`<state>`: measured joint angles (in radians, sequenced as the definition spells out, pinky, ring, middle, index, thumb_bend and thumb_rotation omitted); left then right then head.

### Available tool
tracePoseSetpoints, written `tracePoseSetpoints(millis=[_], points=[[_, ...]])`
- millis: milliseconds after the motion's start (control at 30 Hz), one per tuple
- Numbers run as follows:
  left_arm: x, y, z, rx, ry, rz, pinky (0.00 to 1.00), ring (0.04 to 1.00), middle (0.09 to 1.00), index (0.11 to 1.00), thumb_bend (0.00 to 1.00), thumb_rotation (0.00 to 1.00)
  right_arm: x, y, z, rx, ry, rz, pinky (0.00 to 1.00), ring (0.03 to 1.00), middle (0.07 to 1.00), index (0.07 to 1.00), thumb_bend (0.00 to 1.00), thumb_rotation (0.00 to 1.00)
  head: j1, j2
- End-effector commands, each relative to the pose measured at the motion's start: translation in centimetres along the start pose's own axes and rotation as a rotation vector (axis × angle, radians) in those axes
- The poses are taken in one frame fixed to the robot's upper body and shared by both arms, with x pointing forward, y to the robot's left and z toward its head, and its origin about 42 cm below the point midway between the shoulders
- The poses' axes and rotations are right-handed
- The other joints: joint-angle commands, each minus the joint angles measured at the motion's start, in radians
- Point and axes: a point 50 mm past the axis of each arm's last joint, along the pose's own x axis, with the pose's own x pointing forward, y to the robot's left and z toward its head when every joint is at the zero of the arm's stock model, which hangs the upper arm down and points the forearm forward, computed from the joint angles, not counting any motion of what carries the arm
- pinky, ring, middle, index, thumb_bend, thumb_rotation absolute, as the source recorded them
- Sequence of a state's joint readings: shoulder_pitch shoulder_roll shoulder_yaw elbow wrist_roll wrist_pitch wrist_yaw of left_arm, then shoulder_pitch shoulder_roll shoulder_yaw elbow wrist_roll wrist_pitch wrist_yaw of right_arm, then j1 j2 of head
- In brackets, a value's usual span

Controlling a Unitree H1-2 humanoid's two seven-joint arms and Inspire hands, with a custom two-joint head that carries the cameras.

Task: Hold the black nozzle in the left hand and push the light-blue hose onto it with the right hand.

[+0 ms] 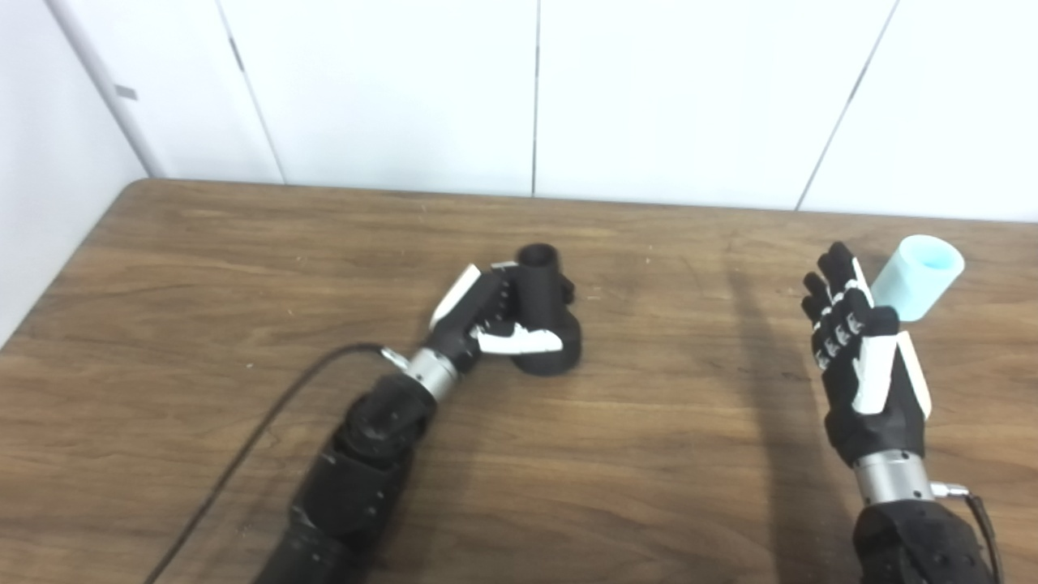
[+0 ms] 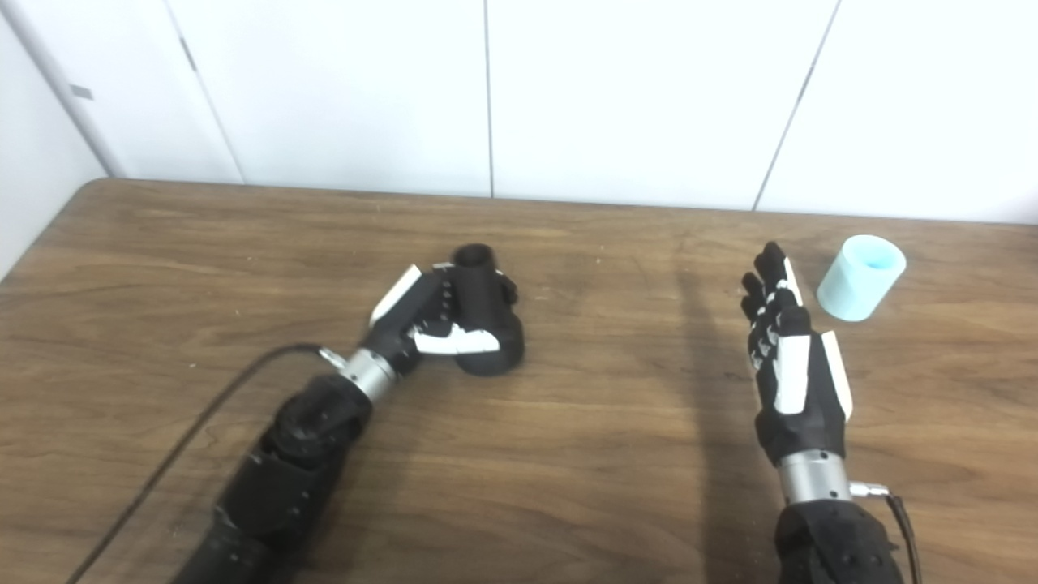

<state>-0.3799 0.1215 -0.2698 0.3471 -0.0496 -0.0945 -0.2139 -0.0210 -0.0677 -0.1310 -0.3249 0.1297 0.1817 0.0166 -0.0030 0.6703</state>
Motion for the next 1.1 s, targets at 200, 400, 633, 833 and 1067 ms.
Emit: tracePoseSetpoints(millis=[200,400,633,833,1067], points=[[-0.8,-9.7,-3.0,-0.046,0.111,-0.281,0.57,0.575,0.543,0.469,0.51,0.00,3.0,-3.1,6.4,-0.176,-0.197,-0.074,0.88,0.902,0.934,0.925,0.67,1.00,-0.036,0.000],[-1.5,-9.3,-3.3,-0.006,0.134,-0.276,0.60,0.590,0.543,0.467,0.51,0.00,5.9,-6.0,12.0,-0.500,-0.387,-0.112,0.67,0.739,0.782,0.798,0.62,1.00,-0.037,-0.006],[-2.0,-8.3,-3.4,-0.035,0.173,-0.255,0.48,0.570,0.549,0.467,0.51,0.00,8.1,-8.6,16.2,-0.689,-0.568,-0.191,0.65,0.727,0.757,0.743,0.61,0.86,-0.036,-0.005],[-2.4,-7.6,-3.6,0.007,0.169,-0.271,0.47,0.548,0.544,0.469,0.51,0.00,9.6,-11.2,18.9,-0.986,-0.557,-0.253,0.77,0.790,0.763,0.713,0.63,0.62,-0.030,-0.002],[-3.2,-6.5,-3.8,0.063,0.165,-0.273,0.45,0.546,0.542,0.470,0.51,0.00,11.9,-12.7,19.4,-1.133,-0.398,-0.247,0.76,0.808,0.791,0.704,0.71,0.48,-0.030,0.000]])
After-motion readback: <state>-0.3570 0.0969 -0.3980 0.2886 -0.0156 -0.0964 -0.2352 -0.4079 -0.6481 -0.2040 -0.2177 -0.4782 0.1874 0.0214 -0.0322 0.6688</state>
